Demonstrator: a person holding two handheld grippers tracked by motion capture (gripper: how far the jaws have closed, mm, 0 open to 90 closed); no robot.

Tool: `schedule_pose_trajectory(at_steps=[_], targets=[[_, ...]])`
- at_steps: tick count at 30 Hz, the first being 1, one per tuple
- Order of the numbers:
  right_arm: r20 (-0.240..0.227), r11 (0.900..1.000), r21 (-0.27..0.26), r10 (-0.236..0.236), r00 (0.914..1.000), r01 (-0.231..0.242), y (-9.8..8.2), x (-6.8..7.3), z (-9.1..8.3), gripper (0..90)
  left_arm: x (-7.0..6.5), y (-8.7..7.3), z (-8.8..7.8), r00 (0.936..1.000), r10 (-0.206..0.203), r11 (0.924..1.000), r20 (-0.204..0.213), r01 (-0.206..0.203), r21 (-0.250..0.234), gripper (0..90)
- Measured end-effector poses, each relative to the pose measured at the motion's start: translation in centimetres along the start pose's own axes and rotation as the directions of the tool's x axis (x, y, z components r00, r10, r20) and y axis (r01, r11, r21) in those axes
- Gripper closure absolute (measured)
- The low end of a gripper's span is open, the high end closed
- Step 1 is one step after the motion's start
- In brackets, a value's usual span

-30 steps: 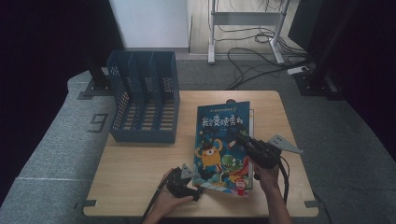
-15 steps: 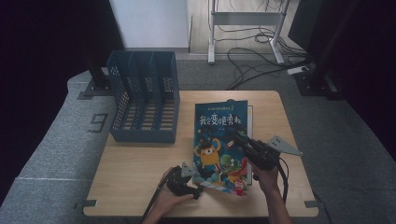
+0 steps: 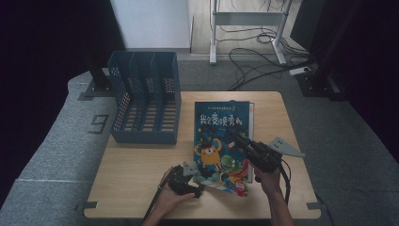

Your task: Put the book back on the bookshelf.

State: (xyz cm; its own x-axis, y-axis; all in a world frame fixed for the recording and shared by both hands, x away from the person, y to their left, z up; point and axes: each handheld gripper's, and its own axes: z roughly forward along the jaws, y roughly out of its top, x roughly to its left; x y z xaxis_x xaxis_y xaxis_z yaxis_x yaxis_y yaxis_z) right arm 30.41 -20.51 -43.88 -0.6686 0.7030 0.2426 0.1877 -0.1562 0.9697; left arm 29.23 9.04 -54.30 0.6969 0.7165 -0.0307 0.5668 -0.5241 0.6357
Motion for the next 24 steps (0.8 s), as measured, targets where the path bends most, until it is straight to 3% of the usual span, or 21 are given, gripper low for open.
schedule_pose_trajectory(at_steps=[19, 24], targets=[[-0.023, 1.0, 0.003, 0.0, 0.9997, 0.0, -0.06, -0.16, 0.06, 79.6, 0.26, 0.23, 0.16, 0.9999, 0.0, 1.0, -0.011, 0.0, 0.007, 10.8], [-0.036, 1.0, -0.006, -0.013, 0.9993, 0.013, 0.01, 0.13, 0.05, 80.1, 0.56, 0.51, 0.32, 0.9994, -0.017, 0.9998, -0.031, 0.017, 0.012, 10.8]])
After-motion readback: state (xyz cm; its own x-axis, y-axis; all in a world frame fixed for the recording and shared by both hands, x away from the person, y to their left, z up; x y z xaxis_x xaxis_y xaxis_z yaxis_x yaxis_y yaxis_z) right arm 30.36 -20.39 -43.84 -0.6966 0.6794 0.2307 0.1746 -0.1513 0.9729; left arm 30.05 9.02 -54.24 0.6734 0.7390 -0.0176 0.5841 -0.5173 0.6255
